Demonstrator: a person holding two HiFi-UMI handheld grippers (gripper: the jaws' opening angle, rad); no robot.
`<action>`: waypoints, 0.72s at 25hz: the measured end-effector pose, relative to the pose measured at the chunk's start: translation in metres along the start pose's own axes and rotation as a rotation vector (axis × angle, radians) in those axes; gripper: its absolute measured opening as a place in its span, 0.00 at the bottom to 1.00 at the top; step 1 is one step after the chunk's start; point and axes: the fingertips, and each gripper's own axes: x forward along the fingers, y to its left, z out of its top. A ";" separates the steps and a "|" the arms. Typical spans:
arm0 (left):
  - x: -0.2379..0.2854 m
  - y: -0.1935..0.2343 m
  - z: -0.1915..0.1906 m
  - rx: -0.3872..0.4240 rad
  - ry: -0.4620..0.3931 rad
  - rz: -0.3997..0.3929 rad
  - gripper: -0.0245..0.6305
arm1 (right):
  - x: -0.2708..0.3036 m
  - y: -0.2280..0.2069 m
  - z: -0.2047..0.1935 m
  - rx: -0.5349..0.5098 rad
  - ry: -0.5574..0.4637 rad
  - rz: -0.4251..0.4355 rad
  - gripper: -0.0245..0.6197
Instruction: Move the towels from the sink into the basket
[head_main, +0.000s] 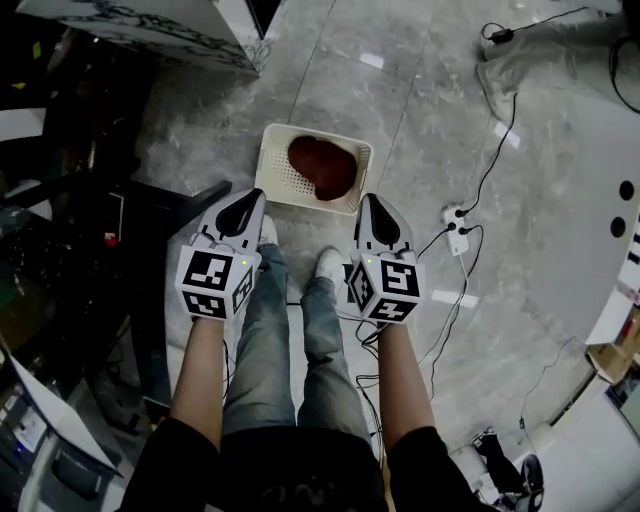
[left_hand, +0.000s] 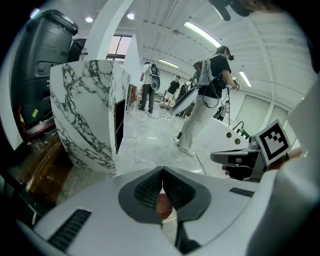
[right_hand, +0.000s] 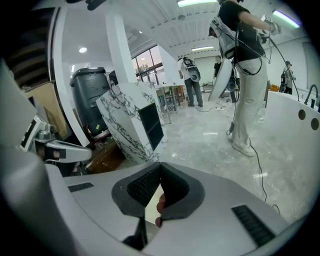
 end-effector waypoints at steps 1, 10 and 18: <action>-0.004 -0.001 0.006 0.004 -0.010 0.004 0.06 | -0.005 0.002 0.007 0.001 -0.012 0.003 0.06; -0.063 -0.012 0.054 -0.008 -0.086 0.051 0.06 | -0.065 0.025 0.068 0.003 -0.114 0.038 0.06; -0.104 -0.030 0.113 0.014 -0.168 0.070 0.06 | -0.117 0.044 0.128 -0.076 -0.203 0.066 0.06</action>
